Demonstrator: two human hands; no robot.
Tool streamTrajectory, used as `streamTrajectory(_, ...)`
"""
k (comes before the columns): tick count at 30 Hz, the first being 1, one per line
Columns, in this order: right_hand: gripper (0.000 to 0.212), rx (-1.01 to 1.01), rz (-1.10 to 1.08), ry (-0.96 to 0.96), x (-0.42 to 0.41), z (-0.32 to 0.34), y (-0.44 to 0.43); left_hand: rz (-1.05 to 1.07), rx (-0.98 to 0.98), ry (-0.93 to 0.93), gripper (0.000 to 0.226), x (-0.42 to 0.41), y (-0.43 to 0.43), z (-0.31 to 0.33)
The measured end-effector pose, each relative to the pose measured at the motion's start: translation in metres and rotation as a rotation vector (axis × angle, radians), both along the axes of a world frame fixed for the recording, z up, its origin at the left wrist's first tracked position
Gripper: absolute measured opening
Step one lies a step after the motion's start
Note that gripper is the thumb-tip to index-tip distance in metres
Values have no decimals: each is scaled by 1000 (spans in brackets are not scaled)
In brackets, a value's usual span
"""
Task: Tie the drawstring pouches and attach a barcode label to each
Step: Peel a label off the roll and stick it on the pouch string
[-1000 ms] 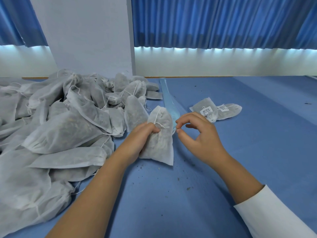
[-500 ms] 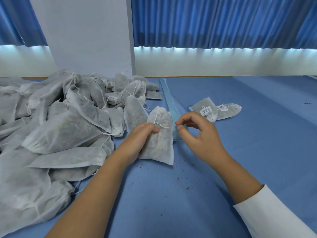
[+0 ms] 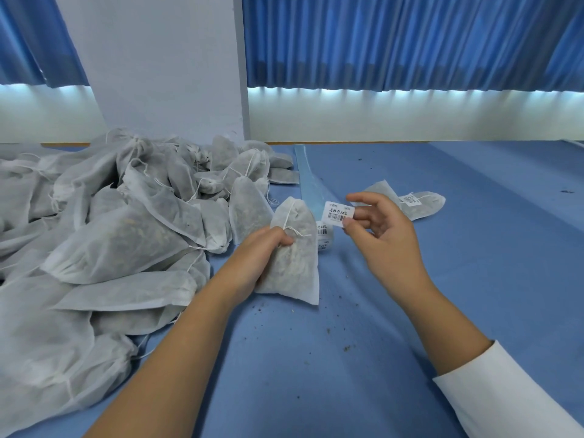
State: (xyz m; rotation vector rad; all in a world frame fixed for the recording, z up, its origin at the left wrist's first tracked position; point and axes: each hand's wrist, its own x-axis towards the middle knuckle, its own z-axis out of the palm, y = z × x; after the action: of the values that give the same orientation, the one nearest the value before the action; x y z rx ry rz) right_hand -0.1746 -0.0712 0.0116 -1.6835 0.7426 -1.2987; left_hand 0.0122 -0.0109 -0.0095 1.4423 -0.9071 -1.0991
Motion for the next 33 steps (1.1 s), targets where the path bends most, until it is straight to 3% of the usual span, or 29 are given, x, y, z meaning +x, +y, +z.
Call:
streamTrajectory(9,47,84,40,-32,-1,1,0,100,2,0,34,7,4,7)
streamTrajectory(14,44,94,2,4,-1,-2,0,138,-45,19,24,10,4,8)
streamTrajectory(17,41,162,-11,0,1,-4,-3,131,-28,35,31,4,2,6)
streamTrajectory(22,29,337,-7,-133,1,-3,-9,95,-48,35,20,-1,3,7)
streamTrajectory(33,53,193,138,-67,4,0,4,61,-74,-51,51,-8,11,11)
